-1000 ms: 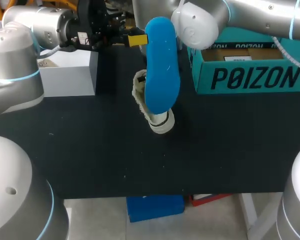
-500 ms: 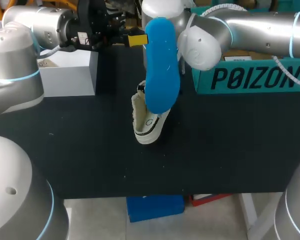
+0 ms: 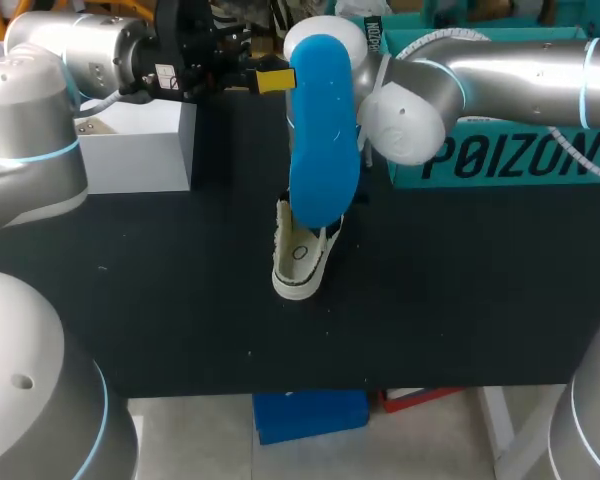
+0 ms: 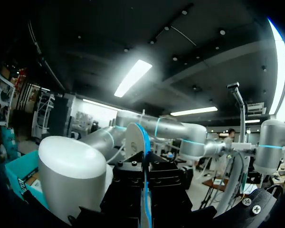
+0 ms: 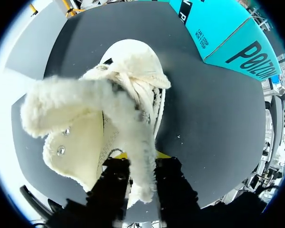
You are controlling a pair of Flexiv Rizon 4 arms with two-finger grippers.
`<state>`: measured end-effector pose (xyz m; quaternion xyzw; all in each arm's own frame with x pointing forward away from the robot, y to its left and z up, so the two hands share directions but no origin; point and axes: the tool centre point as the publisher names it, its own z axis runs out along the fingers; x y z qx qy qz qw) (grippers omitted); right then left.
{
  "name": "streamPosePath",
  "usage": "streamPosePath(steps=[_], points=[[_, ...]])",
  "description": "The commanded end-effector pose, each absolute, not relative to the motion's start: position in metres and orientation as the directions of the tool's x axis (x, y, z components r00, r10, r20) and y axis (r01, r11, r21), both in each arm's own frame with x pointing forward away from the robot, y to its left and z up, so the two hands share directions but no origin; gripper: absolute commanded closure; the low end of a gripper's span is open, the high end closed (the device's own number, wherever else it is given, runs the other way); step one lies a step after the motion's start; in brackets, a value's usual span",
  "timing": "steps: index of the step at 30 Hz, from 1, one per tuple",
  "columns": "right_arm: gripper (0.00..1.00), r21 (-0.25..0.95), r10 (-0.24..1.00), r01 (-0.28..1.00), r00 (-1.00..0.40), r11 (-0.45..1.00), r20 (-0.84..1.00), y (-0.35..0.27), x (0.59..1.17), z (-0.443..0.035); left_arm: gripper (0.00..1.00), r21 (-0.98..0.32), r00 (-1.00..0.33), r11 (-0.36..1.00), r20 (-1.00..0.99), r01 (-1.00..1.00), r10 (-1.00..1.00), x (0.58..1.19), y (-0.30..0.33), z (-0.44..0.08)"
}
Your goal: Take the shoe out of the shoebox, open the shoe tongue, remove and reinsert the insole, then place the shoe into the shoebox
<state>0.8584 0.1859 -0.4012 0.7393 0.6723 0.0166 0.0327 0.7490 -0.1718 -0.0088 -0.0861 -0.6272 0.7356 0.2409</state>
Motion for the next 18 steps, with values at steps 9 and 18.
streamPosePath(steps=[9,18], points=[[0.00,0.093,0.984,0.983,0.152,-0.161,0.097,0.153,0.849,-0.355,1.00,-0.965,-0.870,-0.098,0.174,-0.245,0.462,0.748,-0.172,-0.010],[0.00,0.110,0.940,0.983,0.104,-0.147,0.325,0.129,0.838,-0.308,1.00,-0.965,-0.870,-0.098,0.174,-0.245,0.462,0.748,-0.172,-0.010]])
